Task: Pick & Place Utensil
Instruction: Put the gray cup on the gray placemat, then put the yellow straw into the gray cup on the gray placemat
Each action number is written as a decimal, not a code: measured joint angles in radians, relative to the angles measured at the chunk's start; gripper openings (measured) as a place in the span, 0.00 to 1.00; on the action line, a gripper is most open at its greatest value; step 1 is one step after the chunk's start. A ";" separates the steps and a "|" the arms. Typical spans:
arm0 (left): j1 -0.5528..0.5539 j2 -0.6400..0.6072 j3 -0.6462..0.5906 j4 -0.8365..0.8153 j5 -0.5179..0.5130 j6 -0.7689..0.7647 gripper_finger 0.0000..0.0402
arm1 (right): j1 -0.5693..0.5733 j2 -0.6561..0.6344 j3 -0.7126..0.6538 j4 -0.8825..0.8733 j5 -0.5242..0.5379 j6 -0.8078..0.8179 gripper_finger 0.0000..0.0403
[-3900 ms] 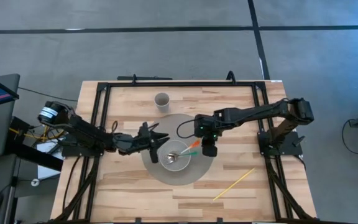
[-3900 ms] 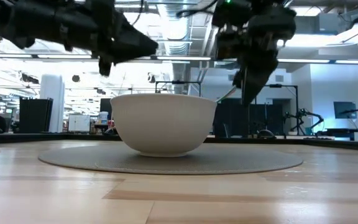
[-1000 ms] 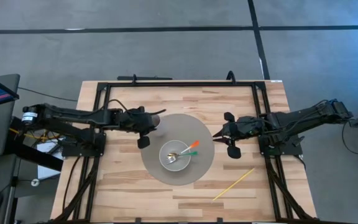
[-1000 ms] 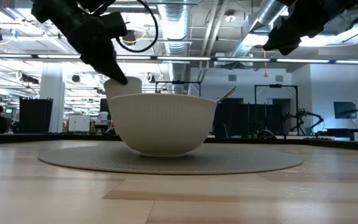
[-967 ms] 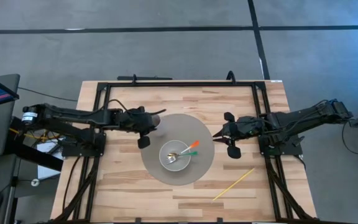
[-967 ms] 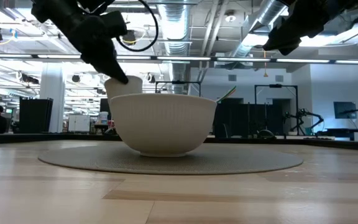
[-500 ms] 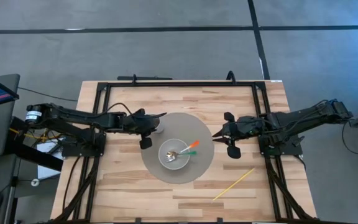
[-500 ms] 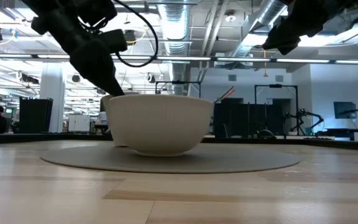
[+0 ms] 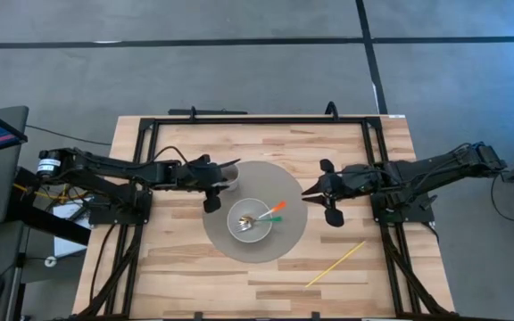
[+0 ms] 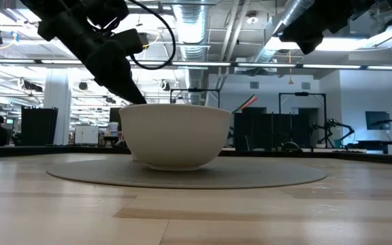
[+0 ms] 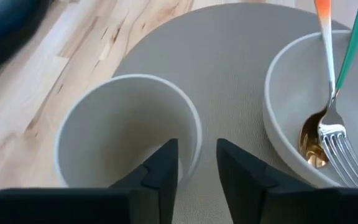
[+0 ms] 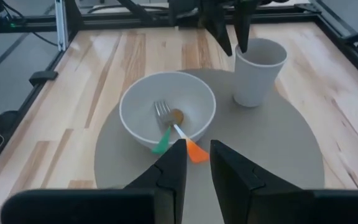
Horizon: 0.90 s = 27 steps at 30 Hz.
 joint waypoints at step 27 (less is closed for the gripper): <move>0.000 -0.388 0.001 0.034 0.003 0.072 0.29 | 0.288 0.329 0.270 -0.266 -0.132 0.282 0.18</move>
